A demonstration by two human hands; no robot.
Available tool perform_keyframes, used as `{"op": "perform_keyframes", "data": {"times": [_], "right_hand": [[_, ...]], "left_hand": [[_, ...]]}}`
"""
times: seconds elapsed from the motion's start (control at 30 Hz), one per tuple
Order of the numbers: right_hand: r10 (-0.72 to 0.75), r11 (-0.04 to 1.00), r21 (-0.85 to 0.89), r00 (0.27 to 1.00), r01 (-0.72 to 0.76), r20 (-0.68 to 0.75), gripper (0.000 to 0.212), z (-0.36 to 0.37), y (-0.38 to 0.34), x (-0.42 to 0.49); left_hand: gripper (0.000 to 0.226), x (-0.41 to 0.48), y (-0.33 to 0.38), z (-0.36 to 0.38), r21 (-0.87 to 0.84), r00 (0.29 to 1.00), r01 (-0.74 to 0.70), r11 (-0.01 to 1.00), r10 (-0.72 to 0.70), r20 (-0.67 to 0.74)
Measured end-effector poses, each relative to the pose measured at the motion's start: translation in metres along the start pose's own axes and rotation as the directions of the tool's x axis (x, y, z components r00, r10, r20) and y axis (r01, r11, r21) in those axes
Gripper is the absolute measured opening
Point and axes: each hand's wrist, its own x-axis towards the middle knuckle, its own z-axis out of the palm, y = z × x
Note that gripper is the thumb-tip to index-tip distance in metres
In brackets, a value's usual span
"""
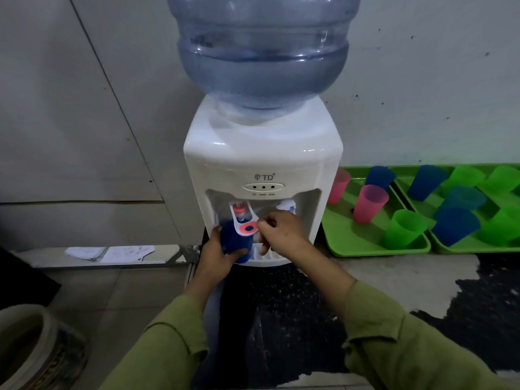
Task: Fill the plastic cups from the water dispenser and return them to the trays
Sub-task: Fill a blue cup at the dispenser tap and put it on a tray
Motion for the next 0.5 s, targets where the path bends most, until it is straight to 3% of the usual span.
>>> {"op": "perform_keyframes", "data": {"times": [0.13,0.3,0.5], "right_hand": [[-0.041,0.995,0.086,0.995,0.048,-0.087,0.024,-0.008,-0.006,0.002],[-0.156,0.988,-0.046,0.969,0.15,-0.191,0.021,-0.015,0.003,-0.003],[-0.113,0.988,-0.141,0.894,0.057,-0.434,0.016,-0.032,0.046,-0.01]], "left_hand": [[0.077,-0.003,0.003,0.004,0.006,1.0,0.003,1.0,-0.003,-0.025],[0.079,-0.007,0.007,0.004,0.067,0.999,-0.019,0.998,0.022,-0.044],[0.077,-0.01,0.011,0.004,0.178,0.997,-0.047,0.983,0.057,-0.054]]}}
